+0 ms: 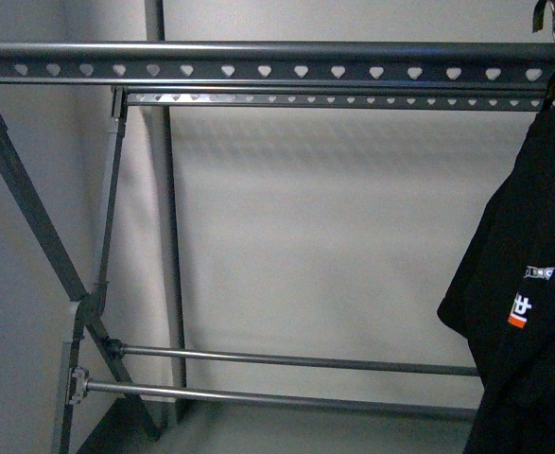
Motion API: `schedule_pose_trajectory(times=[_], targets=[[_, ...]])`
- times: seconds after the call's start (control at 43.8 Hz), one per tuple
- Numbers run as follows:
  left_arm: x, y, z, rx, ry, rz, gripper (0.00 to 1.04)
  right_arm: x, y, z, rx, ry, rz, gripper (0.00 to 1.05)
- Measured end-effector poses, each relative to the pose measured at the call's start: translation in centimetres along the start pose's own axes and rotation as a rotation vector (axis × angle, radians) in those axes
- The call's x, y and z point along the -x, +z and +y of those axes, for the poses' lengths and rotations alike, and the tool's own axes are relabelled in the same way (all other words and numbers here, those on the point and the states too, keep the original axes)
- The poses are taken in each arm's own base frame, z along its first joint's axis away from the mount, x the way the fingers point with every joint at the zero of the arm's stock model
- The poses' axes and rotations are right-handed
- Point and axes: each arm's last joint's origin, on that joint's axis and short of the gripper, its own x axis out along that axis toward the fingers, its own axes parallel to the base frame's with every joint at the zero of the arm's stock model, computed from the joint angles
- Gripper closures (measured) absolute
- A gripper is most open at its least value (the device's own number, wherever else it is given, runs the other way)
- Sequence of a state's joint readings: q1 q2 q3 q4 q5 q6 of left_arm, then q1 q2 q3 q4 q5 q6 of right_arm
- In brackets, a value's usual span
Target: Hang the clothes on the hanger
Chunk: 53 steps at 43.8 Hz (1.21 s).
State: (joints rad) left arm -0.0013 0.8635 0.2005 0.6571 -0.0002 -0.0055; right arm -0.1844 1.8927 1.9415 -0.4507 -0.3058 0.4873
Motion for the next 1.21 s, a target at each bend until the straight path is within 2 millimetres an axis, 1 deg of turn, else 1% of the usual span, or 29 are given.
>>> schedule_pose_trajectory(times=[0.114,0.228,0.479,0.639,0.708,0.753,0.799,0.822,0.868,0.913,0.982,1.005,1.027,1.05,1.096,1.142,1.164,1.21], targets=[[1.2,-0.8,0.0,0.000,0.000,-0.003,1.01,-0.3,-0.6,1.5,0.012,0.032,0.016,1.02],[2.1,-1.4,0.0,0.000,0.000,0.000,1.01,-1.1,-1.5,2.2,0.016,0.028,0.043,1.02],[3.7,-2.3,0.0,-0.001,0.000,-0.002,1.01,-4.4,-2.8,1.7,-0.024,-0.040,0.069,1.02],[4.3,-2.7,0.0,-0.001,0.000,-0.002,1.01,-4.9,-3.3,1.9,-0.010,-0.043,0.053,1.01],[4.5,-3.0,0.0,-0.002,0.000,-0.016,1.01,-4.9,-3.8,2.0,0.006,-0.054,0.038,0.94],[4.6,-2.9,0.0,-0.003,0.001,-0.021,1.01,-4.8,-4.6,1.8,0.033,-0.064,0.006,0.85],[4.8,-2.8,0.0,-0.003,0.001,-0.023,1.01,-4.0,-5.5,1.7,0.075,-0.077,-0.057,0.75],[4.9,-2.8,0.0,-0.003,0.000,-0.023,1.01,-3.5,-5.8,1.7,0.091,-0.078,-0.085,0.71],[5.1,-2.8,0.0,-0.003,0.000,-0.026,1.01,-1.7,-6.6,1.6,0.140,-0.075,-0.179,0.61],[5.2,-2.8,0.0,-0.003,0.000,-0.028,1.01,0.2,-7.0,1.6,0.174,-0.069,-0.258,0.54],[5.4,-2.7,0.0,-0.003,0.000,-0.028,1.01,3.7,-7.6,2.0,0.227,-0.052,-0.399,0.43],[5.5,-2.7,0.0,-0.003,0.000,-0.030,1.01,5.7,-8.1,2.1,0.271,-0.031,-0.464,0.38],[5.5,-2.7,0.0,-0.003,0.000,-0.027,1.01,6.4,-8.3,2.2,0.282,-0.020,-0.484,0.36],[5.6,-2.7,0.0,-0.003,0.000,-0.027,1.01,7.8,-8.7,2.3,0.301,0.003,-0.523,0.32],[5.7,-2.7,0.0,-0.003,0.001,-0.027,1.01,10.7,-9.9,2.5,0.344,0.037,-0.599,0.25],[5.8,-2.7,0.0,-0.003,0.000,-0.028,1.01,13.5,-11.6,2.5,0.388,0.064,-0.655,0.18],[5.8,-2.7,0.0,-0.003,0.000,-0.029,1.01,14.2,-12.1,2.5,0.392,0.071,-0.662,0.16],[5.9,-2.7,0.0,-0.003,0.000,-0.029,1.01,16.6,-14.1,2.3,0.420,0.069,-0.688,0.09]])
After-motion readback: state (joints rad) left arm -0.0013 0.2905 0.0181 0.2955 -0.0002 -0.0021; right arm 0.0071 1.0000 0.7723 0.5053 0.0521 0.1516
